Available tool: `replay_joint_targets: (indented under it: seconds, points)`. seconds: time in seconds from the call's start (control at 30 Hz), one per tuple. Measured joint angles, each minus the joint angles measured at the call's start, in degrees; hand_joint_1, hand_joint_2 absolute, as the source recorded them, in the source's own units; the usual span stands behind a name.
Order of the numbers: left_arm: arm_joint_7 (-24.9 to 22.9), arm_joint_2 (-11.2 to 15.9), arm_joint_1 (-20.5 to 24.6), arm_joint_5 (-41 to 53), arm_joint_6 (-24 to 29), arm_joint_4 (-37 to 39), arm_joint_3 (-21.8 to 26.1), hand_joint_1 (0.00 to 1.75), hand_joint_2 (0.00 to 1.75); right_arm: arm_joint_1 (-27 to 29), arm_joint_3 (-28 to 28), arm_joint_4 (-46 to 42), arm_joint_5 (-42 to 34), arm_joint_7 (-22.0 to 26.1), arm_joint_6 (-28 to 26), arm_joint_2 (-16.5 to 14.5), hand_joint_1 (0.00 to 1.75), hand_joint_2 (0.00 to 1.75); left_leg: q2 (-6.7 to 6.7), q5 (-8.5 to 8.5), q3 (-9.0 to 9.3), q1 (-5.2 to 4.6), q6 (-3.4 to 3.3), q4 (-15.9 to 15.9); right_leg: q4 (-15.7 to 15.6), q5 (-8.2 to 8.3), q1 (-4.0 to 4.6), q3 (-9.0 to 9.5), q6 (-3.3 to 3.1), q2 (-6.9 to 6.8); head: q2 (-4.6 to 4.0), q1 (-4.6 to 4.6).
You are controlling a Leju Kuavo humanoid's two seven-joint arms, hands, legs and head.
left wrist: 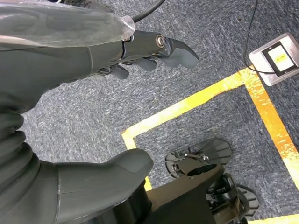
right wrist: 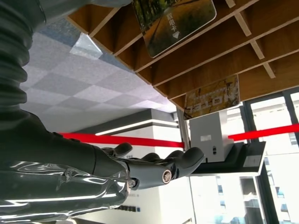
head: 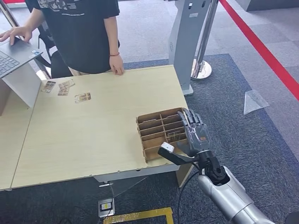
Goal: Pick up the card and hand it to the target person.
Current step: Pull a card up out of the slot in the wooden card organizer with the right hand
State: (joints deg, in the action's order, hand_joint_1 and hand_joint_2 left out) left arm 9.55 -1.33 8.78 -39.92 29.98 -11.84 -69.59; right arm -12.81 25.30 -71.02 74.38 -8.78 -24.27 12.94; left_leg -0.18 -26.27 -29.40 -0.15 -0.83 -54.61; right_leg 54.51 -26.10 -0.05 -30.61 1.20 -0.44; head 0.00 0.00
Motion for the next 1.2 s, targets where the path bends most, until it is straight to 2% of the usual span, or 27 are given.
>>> replay_joint_targets:
  seconds: [0.37, 0.73, 1.03, 1.2]
  points:
    - [-0.3, -0.2, -0.1, 0.4, -0.3, 0.0, -0.4, 0.00, 1.75, -1.0, 0.4, -2.4, 0.8, -0.5, -1.2, -1.0, 0.00, 1.75, 0.11, -0.02, -0.01, -0.01, -0.01, 0.0, 0.0, 0.00, -0.01, -0.04, 0.00, 0.10, 0.00, 0.00]
    - [-0.8, -0.3, 0.3, 1.5, -0.9, -0.1, -1.5, 0.00, 1.75, -6.3, 0.4, -8.9, 0.1, -1.0, 1.2, -1.3, 0.00, 1.75, 0.19, -0.01, -0.10, -0.03, 0.01, -0.1, 0.1, 0.03, -0.03, -0.16, -0.01, 0.19, 0.00, 0.00]
    - [-1.3, -0.4, 1.1, 2.6, -1.9, 0.0, -2.5, 0.00, 1.75, -11.3, 2.0, -0.2, -3.8, 1.7, 5.4, -1.6, 0.00, 1.75, 0.16, 0.00, 0.00, -0.01, 0.00, 0.0, 0.0, 0.05, -0.01, -0.04, -0.01, 0.16, 0.00, 0.00]
    - [-1.2, -0.4, 1.3, 2.7, -2.0, -0.1, -2.6, 0.00, 1.75, -13.4, 2.5, 4.9, -6.4, 4.0, 4.9, -1.6, 0.00, 1.75, 0.13, 0.02, 0.02, 0.01, 0.00, 0.0, 0.0, 0.07, 0.01, 0.01, -0.01, 0.12, 0.00, 0.00]
